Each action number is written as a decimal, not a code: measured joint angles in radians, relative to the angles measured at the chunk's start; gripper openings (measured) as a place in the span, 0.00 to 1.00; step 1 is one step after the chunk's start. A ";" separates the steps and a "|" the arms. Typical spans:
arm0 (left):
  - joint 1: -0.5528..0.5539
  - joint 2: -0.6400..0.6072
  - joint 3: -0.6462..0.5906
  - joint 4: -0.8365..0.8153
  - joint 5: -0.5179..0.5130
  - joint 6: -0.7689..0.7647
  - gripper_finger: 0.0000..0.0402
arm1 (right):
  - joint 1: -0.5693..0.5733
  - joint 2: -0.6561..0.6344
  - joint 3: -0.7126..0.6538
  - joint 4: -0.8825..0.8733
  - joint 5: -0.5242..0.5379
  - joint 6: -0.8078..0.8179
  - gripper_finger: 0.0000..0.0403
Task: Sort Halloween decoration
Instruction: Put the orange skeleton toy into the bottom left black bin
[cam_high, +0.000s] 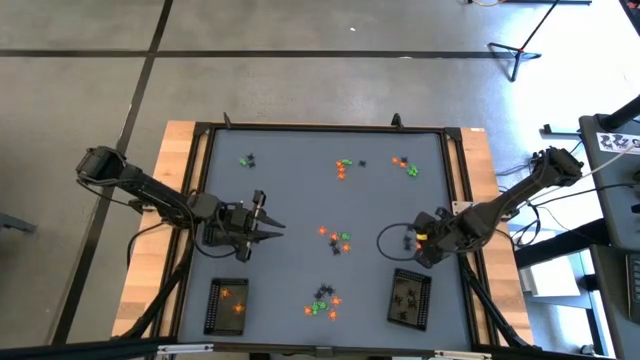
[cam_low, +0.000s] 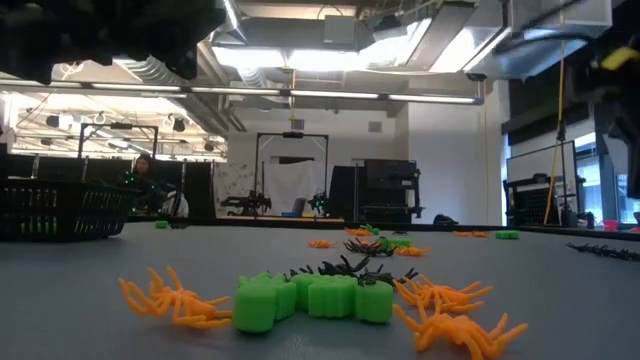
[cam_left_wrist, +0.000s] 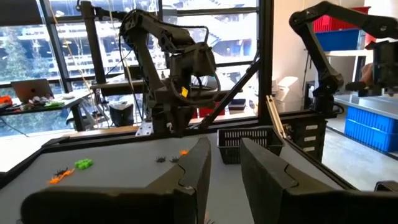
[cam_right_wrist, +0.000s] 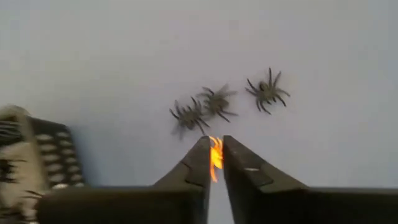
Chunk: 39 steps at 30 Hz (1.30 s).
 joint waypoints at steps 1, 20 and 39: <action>0.000 0.000 0.000 -0.002 0.000 -0.001 0.20 | 0.000 0.000 -0.016 0.007 -0.009 0.001 0.15; 0.001 0.000 0.000 -0.023 -0.006 -0.005 0.20 | 0.000 -0.002 -0.209 0.163 -0.071 0.079 0.28; 0.000 0.000 0.000 -0.022 -0.023 -0.006 0.20 | 0.000 0.001 -0.114 0.039 -0.044 0.068 0.00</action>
